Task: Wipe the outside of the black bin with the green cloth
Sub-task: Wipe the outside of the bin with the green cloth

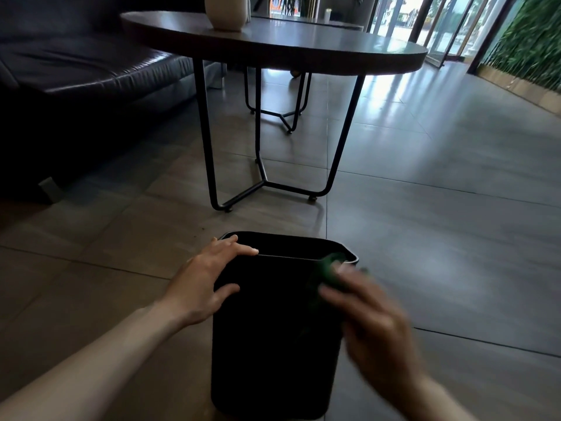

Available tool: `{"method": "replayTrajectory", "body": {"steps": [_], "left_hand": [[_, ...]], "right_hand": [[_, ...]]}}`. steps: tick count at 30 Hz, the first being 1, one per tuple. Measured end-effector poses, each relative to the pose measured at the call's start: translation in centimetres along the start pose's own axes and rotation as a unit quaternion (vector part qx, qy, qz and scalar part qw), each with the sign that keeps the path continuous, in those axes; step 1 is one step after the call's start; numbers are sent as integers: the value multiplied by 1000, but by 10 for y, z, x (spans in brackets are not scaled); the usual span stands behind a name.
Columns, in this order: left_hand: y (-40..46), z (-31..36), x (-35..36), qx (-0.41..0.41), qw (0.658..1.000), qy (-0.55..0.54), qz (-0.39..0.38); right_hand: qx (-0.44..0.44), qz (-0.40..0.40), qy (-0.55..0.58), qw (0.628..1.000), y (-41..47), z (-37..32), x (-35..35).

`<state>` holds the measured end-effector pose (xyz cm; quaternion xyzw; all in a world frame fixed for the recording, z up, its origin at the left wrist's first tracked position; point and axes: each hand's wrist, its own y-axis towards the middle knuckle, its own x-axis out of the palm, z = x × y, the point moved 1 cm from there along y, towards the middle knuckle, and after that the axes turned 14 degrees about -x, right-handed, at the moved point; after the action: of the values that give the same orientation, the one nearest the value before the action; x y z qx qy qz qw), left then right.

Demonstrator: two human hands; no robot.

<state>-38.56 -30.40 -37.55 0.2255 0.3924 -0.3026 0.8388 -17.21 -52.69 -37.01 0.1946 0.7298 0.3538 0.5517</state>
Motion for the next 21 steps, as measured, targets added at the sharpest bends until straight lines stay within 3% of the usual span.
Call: {"method": "replayTrajectory", "body": {"steps": [3,6,10,13,21], "left_hand": [[0,-3,-3,12,1000,-8,-16],[-2,-12,-12,16,1000,-4,-26],[-11,-29,-28,28,998,30,-40],[-18,-38,-37,34,996,71,-43],[-23,-54,-43,11,995,98,-34]], "right_hand": [[147,43,-22,988,34,51,-45],[199,-12,-6,980,45,94,-62],[145,-127,78,978,39,104,-45],[83,-177,64,979,40,92,-26],[10,-333,108,937,56,73,-24]]}}
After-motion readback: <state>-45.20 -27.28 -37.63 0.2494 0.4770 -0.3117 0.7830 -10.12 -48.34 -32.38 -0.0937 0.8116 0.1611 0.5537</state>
